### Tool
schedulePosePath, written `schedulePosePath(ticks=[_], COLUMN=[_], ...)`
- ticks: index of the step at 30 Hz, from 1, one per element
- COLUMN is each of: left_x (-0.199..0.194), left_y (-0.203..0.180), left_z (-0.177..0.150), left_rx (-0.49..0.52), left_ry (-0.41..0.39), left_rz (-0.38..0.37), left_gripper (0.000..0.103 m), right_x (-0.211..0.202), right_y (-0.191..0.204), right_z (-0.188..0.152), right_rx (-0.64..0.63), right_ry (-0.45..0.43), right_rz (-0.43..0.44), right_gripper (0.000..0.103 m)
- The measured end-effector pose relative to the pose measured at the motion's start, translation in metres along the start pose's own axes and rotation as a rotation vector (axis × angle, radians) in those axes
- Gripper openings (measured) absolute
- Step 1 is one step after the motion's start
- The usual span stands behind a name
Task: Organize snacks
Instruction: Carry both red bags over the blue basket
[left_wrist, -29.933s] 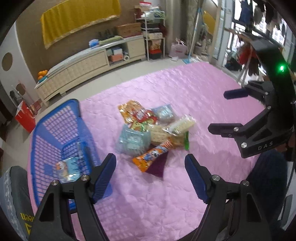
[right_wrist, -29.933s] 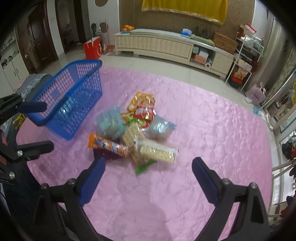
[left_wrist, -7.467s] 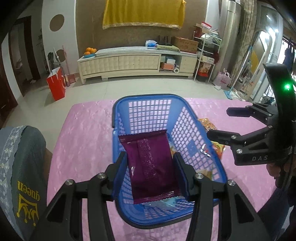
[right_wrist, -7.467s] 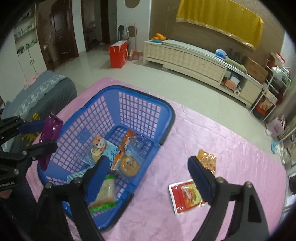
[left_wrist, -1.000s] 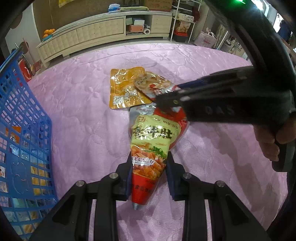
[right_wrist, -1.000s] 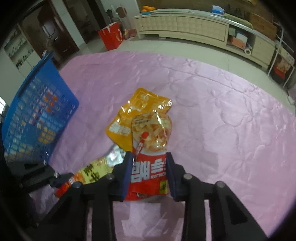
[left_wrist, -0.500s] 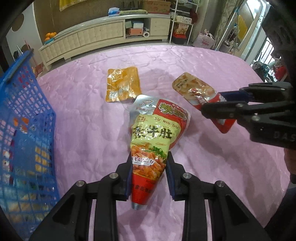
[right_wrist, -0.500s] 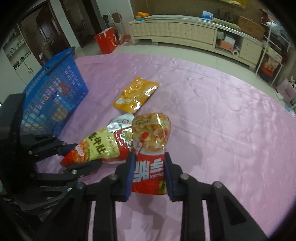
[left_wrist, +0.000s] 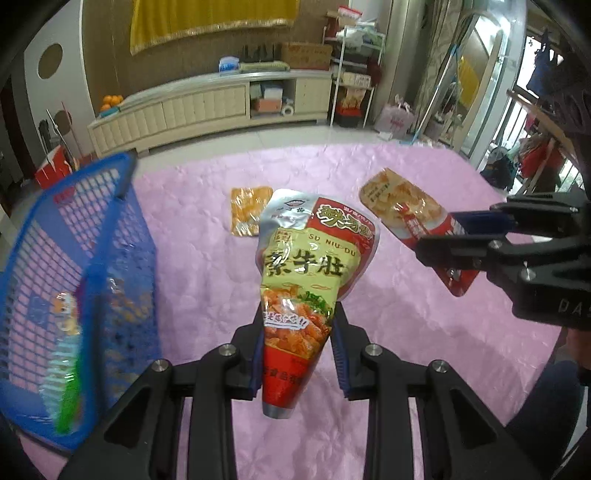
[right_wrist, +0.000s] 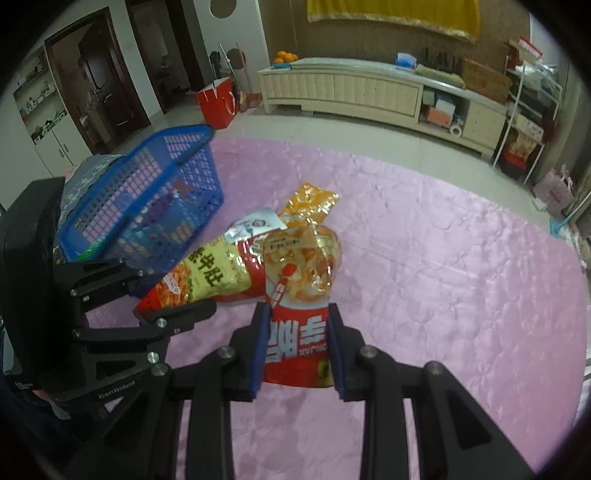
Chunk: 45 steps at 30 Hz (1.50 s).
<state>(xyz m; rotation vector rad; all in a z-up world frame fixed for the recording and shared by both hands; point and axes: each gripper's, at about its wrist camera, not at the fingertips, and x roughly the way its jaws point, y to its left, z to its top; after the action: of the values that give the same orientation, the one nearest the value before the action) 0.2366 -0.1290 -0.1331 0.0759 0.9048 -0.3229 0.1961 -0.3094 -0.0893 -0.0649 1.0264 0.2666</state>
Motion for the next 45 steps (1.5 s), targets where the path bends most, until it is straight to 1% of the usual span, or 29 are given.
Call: schedulePosePath(ticks=[4, 10, 17, 25, 31, 36, 45], left_x=[-0.030, -0.080, -0.121, -0.154, -0.165, -0.161, -0.125], left_y=[0.009, 0.027, 0.065, 0.109, 0.140, 0.159, 0.188], left_z=[-0.004, -0.012, -0.012, -0.010, -0.007, -0.001, 0.006], left_rx=[-0.005, 0.026, 0.015, -0.009, -0.012, -0.020, -0.014], left_ry=[-0.041, -0.097, -0.136, -0.152, -0.146, -0.135, -0.064], left_rz=[0.001, 0.017, 0.067, 0.118, 0.158, 0.169, 0.173], left_gripper=[0.028, 0.028, 0.028, 0.028, 0.029, 0.029, 0.031], right_x=[-0.027, -0.055, -0.063, -0.052, -0.034, -0.015, 0.024], right_y=[0.015, 0.041, 0.081, 0.120, 0.136, 0.141, 0.149], right_z=[-0.003, -0.001, 0.020, 0.048, 0.067, 0.079, 0.097], right_rx=[0.007, 0.035, -0.001, -0.030, -0.049, -0.042, -0.022], right_ry=[-0.031, -0.094, -0.136, -0.153, -0.148, -0.134, -0.087], right_rz=[-0.026, -0.002, 0.035, 0.083, 0.103, 0.109, 0.126], right_gripper=[0.034, 0.034, 0.034, 0.034, 0.034, 0.034, 0.034])
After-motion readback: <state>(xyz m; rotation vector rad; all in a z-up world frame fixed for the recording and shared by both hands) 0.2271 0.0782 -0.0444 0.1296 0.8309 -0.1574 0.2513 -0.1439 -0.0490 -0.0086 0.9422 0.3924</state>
